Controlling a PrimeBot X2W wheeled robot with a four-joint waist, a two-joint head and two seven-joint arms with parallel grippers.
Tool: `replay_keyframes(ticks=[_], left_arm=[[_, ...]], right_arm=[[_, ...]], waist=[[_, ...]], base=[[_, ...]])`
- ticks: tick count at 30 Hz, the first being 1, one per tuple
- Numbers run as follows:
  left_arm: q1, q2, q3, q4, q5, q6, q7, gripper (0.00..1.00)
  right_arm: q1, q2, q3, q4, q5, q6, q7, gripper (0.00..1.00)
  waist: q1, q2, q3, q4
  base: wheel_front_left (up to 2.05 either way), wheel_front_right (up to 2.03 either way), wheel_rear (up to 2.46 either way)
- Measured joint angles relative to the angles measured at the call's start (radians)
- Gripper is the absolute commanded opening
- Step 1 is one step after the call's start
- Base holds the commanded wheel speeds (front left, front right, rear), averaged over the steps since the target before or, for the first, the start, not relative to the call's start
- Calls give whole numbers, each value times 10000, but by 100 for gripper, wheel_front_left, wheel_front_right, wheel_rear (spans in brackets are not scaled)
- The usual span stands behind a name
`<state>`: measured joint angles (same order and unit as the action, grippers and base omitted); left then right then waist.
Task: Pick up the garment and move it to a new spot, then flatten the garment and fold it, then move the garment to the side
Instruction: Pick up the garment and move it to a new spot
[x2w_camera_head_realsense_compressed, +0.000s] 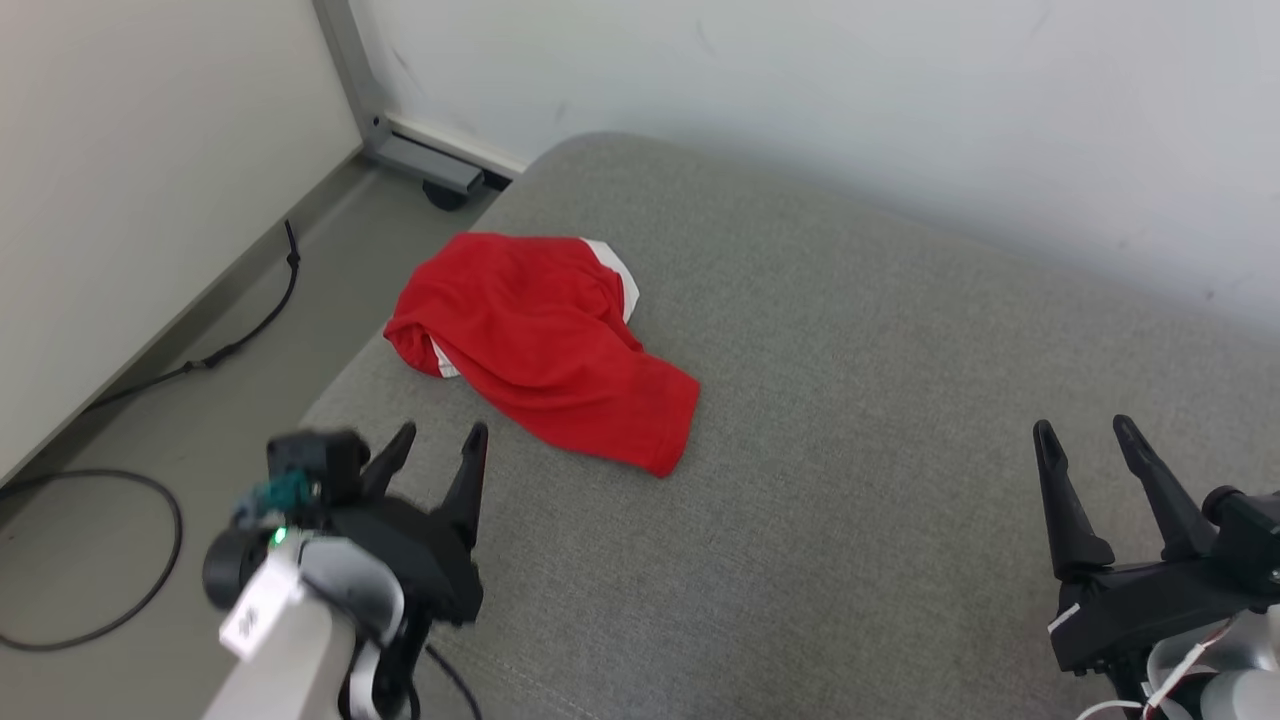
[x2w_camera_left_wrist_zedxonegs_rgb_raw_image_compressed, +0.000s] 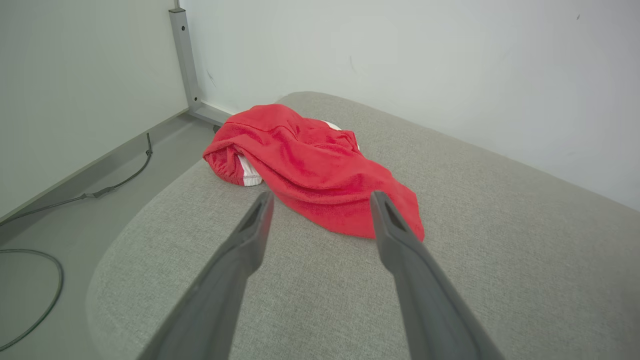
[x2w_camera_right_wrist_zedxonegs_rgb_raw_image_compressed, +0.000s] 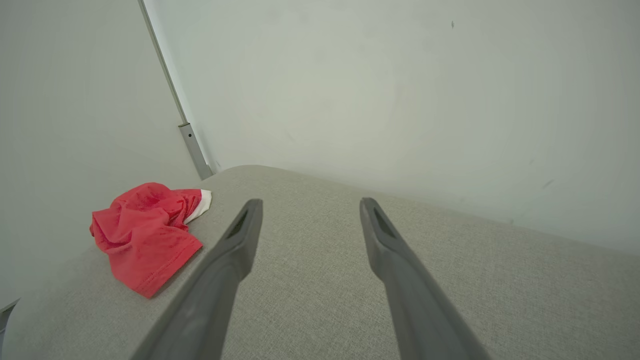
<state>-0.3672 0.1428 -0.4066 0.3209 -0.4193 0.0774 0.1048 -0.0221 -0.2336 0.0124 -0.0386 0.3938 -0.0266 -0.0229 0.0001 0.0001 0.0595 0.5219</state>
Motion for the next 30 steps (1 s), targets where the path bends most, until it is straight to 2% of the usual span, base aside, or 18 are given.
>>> replay_keyframes(ticks=[5, 12, 24, 30], left_arm=[[-1177, -119, 234, 1066, -571, -161, 1181, 100], [-2871, -232, 587, 2098, -1014, -159, 2391, 100], [-4572, -263, 1118, 3515, -1290, -58, 3547, 100], [-5396, -464, 1154, 4514, -1473, 96, 3973, 100]], right_arm=[[149, -322, 63, -997, -374, -13, 362, 100], [191, -1070, -31, -2330, -759, -88, 1066, 100], [-248, -1854, -366, -4199, -1101, -100, 2284, 100], [-549, -2042, -462, -4335, -1137, -100, 2625, 100]], waist=[[0, 0, 526, -83], [1, 1, 1391, -451], [2, 1, 3078, -1224], [3, 2, 3927, -1448]], base=[[0, 0, 0], [0, 0, 0], [0, 0, 0], [0, 0, 0]])
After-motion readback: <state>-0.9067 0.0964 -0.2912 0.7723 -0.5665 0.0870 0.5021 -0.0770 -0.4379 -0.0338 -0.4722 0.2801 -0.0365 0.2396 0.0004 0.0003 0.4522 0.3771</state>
